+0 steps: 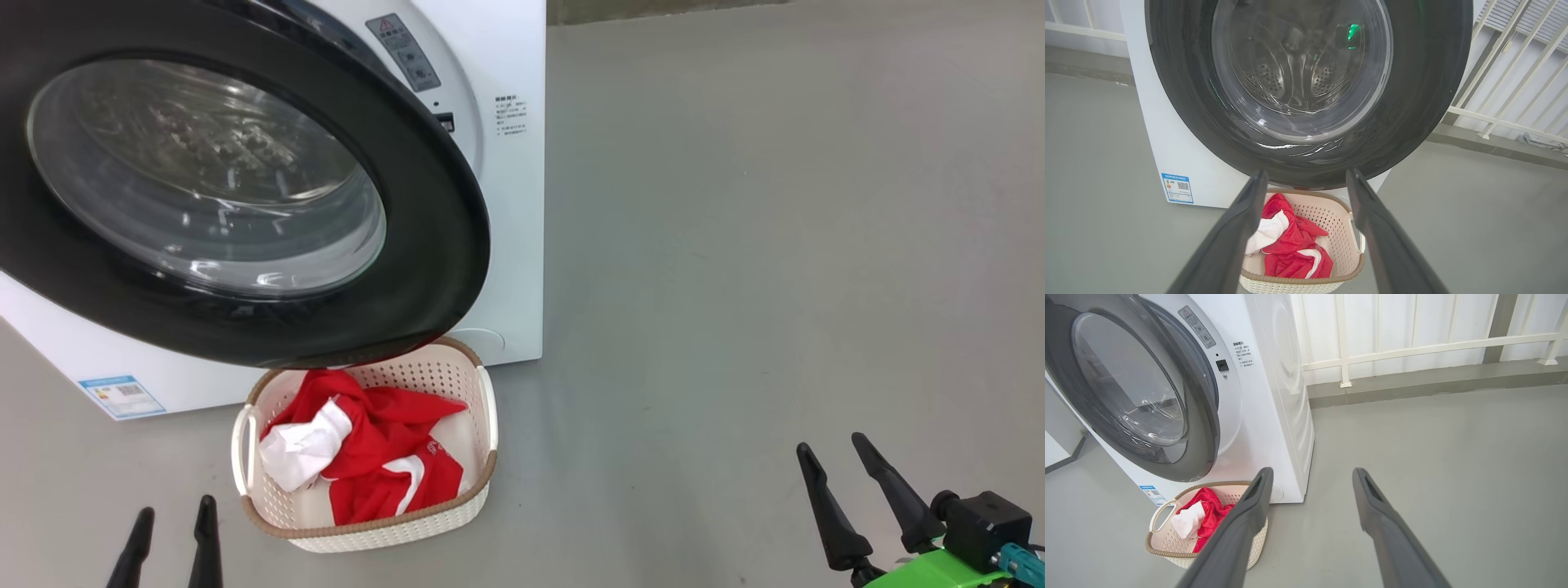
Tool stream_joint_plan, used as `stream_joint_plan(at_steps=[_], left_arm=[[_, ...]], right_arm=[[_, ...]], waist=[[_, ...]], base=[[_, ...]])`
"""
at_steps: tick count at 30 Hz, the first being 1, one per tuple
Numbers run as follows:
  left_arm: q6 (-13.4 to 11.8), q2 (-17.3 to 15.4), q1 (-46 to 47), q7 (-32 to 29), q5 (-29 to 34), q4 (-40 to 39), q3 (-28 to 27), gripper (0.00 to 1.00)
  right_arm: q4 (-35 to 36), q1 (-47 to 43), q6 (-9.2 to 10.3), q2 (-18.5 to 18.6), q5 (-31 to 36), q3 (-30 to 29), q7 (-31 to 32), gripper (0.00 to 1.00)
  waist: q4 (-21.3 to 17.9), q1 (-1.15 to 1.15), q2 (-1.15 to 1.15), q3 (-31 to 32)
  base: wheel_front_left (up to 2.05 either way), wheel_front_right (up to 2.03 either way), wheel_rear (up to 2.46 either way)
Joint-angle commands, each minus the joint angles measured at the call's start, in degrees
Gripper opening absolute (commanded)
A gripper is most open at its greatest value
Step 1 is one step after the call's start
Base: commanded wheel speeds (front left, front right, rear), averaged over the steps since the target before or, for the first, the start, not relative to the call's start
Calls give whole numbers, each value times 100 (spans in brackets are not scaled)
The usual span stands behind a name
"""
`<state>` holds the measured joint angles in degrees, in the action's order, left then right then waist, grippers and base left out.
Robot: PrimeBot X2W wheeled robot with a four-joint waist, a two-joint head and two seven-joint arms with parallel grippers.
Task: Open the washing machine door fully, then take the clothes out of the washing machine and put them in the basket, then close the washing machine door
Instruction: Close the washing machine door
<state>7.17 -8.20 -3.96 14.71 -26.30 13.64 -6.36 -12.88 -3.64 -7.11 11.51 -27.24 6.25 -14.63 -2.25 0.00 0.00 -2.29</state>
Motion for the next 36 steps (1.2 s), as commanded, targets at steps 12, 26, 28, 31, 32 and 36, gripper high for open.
stream_joint_plan(at_steps=[12,26,28,31,32,36], left_arm=[[32,298,-220,29,1170,-592,-483,100],[32,398,-205,29,1238,-629,-407,100],[32,412,-190,29,1243,-618,-338,100],[32,441,-160,29,1244,-600,-245,100],[32,455,-146,29,1227,-588,-237,100],[32,497,-9,29,1187,-571,-160,100]], right_arm=[[193,-125,-37,164,47,21,-37,100],[205,-101,-37,120,44,41,-37,83],[197,-60,-37,90,33,73,-37,0],[186,98,-37,10,3,152,-37,0],[191,182,-37,-19,-4,196,-37,0],[185,623,-37,-64,-36,481,-37,0]], waist=[[45,0,0,76],[171,0,0,77],[240,0,0,65],[338,0,0,30],[381,0,0,2],[572,0,0,-135]], base=[[0,0,0],[0,0,0],[0,0,0],[0,0,0],[0,0,0],[0,0,0]])
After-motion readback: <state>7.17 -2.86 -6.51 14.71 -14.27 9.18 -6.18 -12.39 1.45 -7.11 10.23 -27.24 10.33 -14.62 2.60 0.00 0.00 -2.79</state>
